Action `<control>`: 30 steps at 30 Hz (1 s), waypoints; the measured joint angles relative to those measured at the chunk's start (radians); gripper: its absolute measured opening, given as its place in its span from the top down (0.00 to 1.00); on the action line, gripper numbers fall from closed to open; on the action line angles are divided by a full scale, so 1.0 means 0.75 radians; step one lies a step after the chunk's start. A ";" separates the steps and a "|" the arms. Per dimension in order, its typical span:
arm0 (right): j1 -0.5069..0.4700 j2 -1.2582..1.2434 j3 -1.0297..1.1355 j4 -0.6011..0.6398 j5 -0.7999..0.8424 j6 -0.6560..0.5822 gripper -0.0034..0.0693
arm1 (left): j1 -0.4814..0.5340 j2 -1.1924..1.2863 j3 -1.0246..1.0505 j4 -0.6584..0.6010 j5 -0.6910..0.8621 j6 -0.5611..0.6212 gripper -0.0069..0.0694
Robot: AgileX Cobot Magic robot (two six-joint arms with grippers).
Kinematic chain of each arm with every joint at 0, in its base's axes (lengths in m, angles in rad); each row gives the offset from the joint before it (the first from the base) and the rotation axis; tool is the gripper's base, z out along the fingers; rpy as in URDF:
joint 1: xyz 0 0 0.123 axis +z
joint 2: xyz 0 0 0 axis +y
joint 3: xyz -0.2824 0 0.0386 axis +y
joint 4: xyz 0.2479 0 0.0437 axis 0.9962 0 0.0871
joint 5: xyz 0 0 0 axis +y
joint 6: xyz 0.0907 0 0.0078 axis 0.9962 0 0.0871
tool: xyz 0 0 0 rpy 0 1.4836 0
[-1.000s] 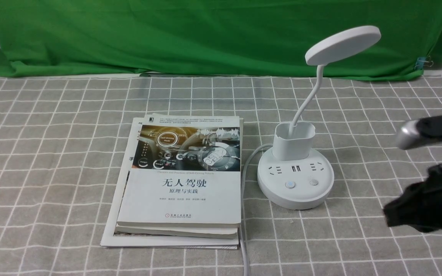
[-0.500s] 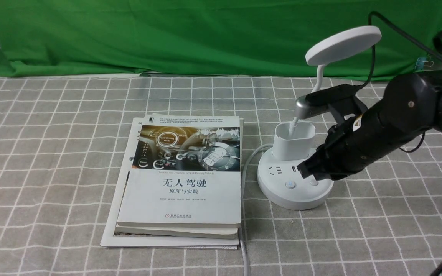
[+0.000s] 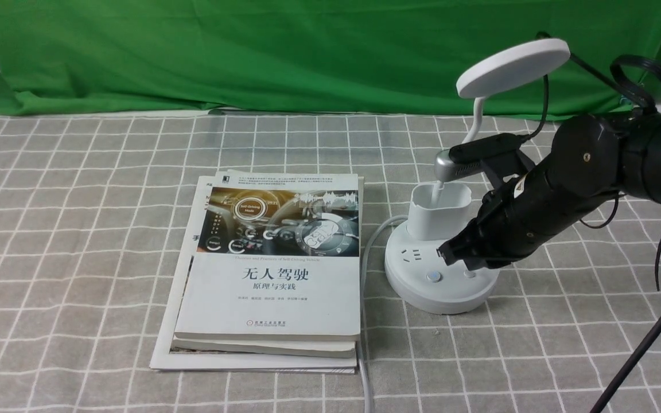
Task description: Turn on the desk lamp on the grey coffee tablecloth with your hand.
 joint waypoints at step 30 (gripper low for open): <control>0.045 -0.804 0.534 0.016 0.115 0.105 0.91 | 0.000 0.000 0.000 0.000 0.000 -0.001 0.88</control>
